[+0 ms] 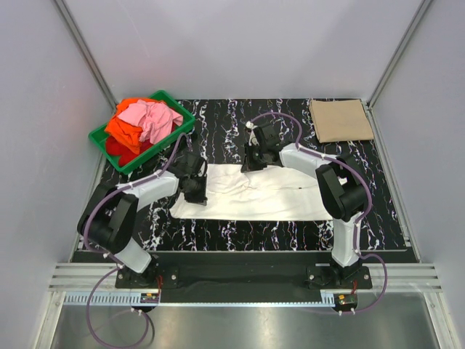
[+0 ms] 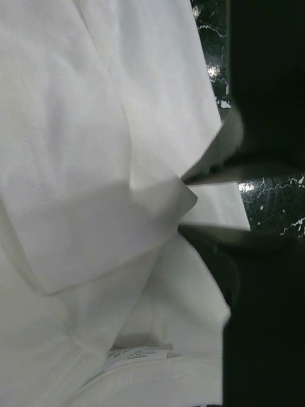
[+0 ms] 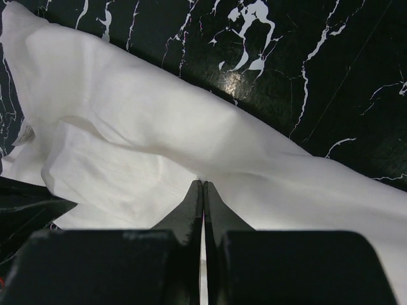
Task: Fold and stack the t-shirts
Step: Fold the tshirt
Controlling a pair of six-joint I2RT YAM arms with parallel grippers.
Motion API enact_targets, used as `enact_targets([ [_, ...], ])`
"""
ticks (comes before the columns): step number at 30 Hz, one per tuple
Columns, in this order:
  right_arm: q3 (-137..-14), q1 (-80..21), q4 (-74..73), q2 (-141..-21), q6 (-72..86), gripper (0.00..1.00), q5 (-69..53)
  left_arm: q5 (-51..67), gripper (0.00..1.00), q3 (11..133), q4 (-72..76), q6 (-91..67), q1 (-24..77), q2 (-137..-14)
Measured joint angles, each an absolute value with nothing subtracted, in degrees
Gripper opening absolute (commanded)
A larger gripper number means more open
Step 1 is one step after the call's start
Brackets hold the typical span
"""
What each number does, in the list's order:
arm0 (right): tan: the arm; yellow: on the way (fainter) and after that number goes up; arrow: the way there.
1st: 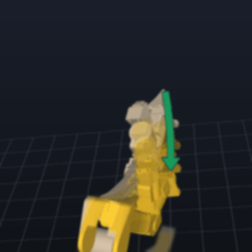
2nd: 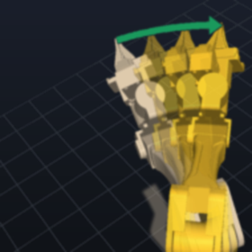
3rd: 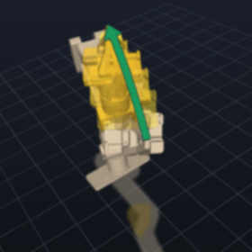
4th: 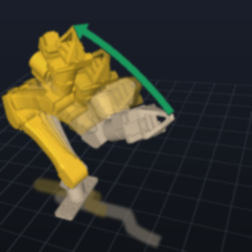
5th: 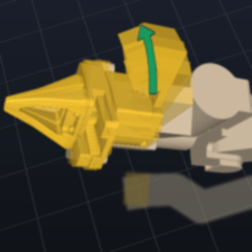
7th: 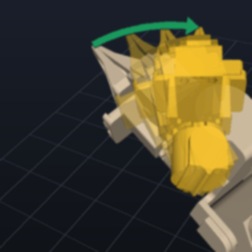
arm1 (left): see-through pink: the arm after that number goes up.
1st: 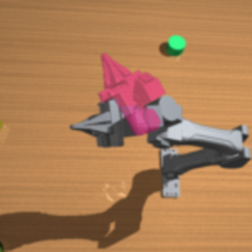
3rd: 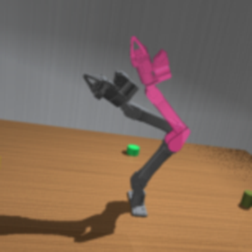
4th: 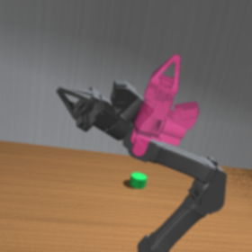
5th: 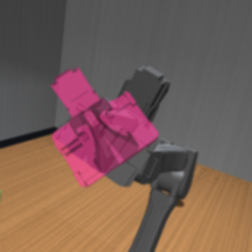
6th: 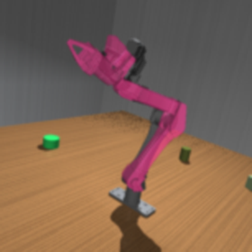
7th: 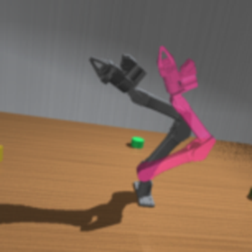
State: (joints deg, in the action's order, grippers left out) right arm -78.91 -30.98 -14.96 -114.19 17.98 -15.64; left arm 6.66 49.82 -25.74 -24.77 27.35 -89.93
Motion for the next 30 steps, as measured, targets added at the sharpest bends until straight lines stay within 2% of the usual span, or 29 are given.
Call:
enact_targets([
  [1,-79.02,-30.98,-14.98,-114.19,17.98,0.0,-15.64,6.33,0.0,49.95,-25.71,-24.77,27.35,-90.5],
  [16,-80.49,-28.69,-16.51,-117.36,17.15,0.0,-15.7,0.12,0.0,51.33,-29.45,-23.9,27.64,-91.59],
  [18,-80.86,-28.6,-16.69,-117.4,17.15,0.05,-16.03,0.03,0.11,51.51,-29.78,-23.81,27.66,-91.68],
  [19,-81.14,-28.6,-16.75,-117.4,17.15,0.12,-16.25,-0.01,0.17,51.68,-30.13,-23.7,27.66,-91.79],
  [20,-81.43,-28.6,-16.8,-117.4,17.15,0.15,-16.45,-0.19,0.28,51.94,-30.57,-23.55,27.66,-91.96],
  [22,-81.93,-28.47,-16.82,-117.4,17.04,0.24,-16.73,-0.25,0.37,52.49,-31.73,-23.44,27.66,-92.18],
  [26,-82.19,-28.32,-17.96,-117.34,17.39,0.3,-17.04,-0.69,0.39,55.46,-36.12,-23.49,27.73,-92.18],
  [28,-82.19,-28.32,-19.64,-116.95,18.06,0.3,-17.12,-1.61,0.4,58.46,-38.89,-23.24,27.7,-92.12],
  [30,-82.19,-28.32,-21.08,-116.11,19.35,0.26,-17.54,-2.81,0.4,62.48,-41.06,-22.9,27.46,-92.07],
])
